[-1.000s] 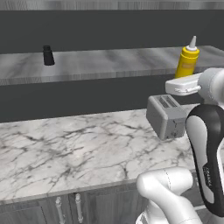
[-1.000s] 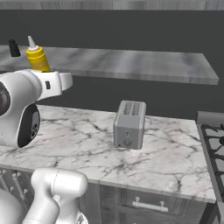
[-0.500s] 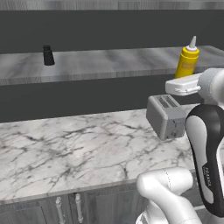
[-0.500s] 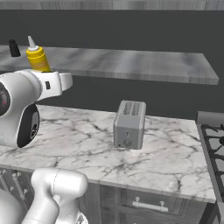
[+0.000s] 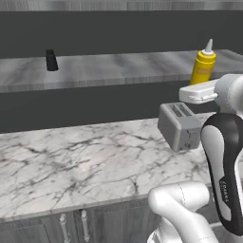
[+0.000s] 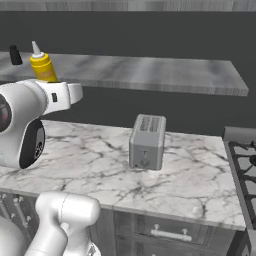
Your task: Move the shaker and mustard from the cabinet to the dining counter.
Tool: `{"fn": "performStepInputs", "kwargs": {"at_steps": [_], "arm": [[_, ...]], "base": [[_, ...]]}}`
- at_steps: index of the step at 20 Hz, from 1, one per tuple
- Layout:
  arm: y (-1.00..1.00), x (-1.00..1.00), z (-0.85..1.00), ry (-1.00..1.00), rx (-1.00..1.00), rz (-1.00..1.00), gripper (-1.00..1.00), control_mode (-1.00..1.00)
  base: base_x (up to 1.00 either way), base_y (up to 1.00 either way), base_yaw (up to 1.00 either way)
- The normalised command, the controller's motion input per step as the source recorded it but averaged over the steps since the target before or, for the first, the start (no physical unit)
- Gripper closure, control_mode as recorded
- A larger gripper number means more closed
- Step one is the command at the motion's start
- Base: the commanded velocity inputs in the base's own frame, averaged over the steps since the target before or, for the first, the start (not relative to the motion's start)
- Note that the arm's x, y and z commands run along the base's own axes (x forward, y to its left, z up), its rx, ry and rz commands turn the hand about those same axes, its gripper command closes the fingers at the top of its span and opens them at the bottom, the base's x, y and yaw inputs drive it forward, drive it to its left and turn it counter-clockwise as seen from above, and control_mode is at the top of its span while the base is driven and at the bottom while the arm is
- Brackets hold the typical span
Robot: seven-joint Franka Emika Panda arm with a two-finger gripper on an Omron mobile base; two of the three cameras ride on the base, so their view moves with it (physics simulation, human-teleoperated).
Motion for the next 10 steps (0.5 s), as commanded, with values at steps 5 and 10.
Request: {"fn": "performStepInputs", "kwargs": {"at_steps": [5,10], "arm": [[0.00,0.00,0.00,0.00,0.00,0.00,1.00,1.00],[0.00,0.00,0.00,0.00,0.00,0.00,1.00,1.00]], "base": [[-0.46,-0.05,-0.54],[-0.48,0.00,-0.76]]}}
